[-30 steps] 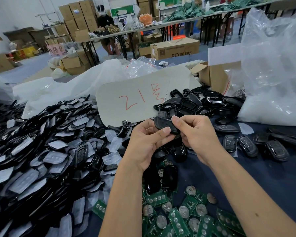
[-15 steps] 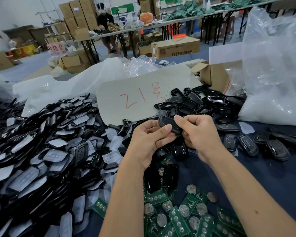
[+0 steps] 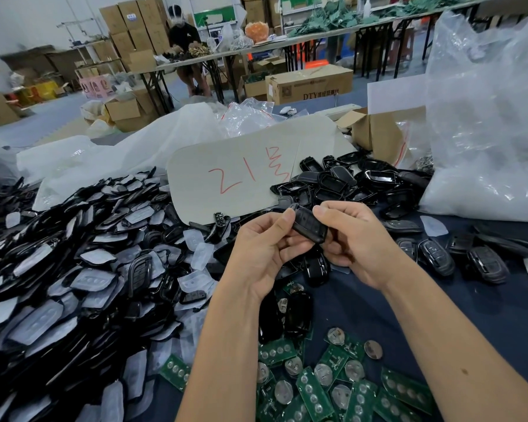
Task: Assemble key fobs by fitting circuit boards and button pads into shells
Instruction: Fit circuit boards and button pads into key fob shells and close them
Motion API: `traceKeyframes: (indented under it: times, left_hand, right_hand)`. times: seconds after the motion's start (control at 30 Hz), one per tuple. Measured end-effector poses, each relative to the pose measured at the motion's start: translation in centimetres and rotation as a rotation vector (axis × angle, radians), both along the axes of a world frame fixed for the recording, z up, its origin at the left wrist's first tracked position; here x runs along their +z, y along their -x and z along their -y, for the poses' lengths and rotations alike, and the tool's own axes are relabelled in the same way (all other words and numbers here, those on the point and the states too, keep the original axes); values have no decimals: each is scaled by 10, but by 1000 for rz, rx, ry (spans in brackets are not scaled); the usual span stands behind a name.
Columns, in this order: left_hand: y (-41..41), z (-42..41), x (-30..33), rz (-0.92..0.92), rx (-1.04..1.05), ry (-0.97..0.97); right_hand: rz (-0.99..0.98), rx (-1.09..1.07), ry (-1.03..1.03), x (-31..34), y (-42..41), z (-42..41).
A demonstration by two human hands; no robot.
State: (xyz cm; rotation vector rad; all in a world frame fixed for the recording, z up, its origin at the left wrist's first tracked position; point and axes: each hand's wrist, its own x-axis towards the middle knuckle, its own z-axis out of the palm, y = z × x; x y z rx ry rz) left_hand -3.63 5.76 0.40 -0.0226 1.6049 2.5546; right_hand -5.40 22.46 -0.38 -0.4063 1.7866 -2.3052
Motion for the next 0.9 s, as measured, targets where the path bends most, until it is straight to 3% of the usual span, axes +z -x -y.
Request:
traceKeyframes:
  times: [0.5, 0.7, 0.9]
  left_hand:
    - [1, -5, -2, 15, 124, 144]
    - [0, 0, -3, -23, 123, 99]
    - [-1, 6, -5, -242, 150, 285]
  right_hand:
    - [-19, 29, 14, -5, 2, 1]
    - [-87, -48, -49, -8, 3, 2]
    - [-182, -69, -39, -10, 5, 0]
